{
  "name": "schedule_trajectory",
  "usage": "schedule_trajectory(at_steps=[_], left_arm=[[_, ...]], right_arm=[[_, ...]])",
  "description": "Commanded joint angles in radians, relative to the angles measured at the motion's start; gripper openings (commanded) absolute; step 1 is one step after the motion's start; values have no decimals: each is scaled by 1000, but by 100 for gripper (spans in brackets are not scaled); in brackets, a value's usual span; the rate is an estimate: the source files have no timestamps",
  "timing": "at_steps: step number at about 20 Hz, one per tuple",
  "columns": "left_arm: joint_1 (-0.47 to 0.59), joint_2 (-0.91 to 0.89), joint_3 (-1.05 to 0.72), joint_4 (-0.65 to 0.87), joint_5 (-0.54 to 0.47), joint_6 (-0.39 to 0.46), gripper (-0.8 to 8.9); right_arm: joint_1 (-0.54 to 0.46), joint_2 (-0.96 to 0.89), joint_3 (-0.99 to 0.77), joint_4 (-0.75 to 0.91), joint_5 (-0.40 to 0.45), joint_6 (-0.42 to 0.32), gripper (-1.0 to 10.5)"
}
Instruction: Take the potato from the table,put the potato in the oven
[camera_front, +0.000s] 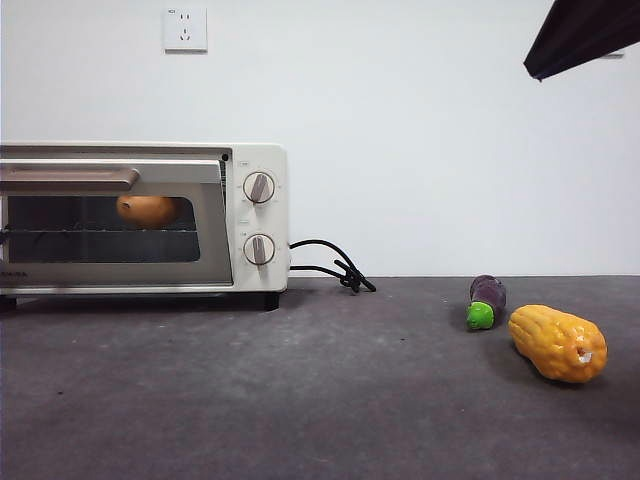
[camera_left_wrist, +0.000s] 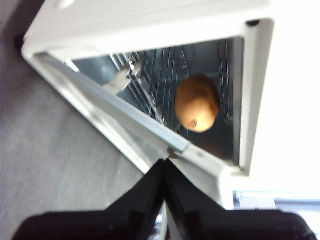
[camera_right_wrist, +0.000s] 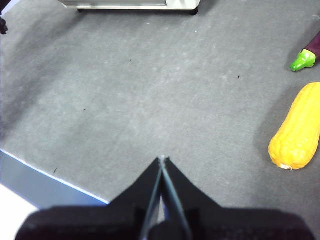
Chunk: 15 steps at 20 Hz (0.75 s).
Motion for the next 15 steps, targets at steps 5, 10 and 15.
schedule_trajectory(at_steps=[5,10,15], left_arm=[[-50,2,64,29,-109,-32,-8],[-77,2,186,8,-108,-27,-8],[-114,2,210,-105,-16,54,-8]], right_arm=[[0,2,-10,5,1,42,-2],[0,2,-10,4,5,56,-2],[0,2,-10,5,8,56,1]])
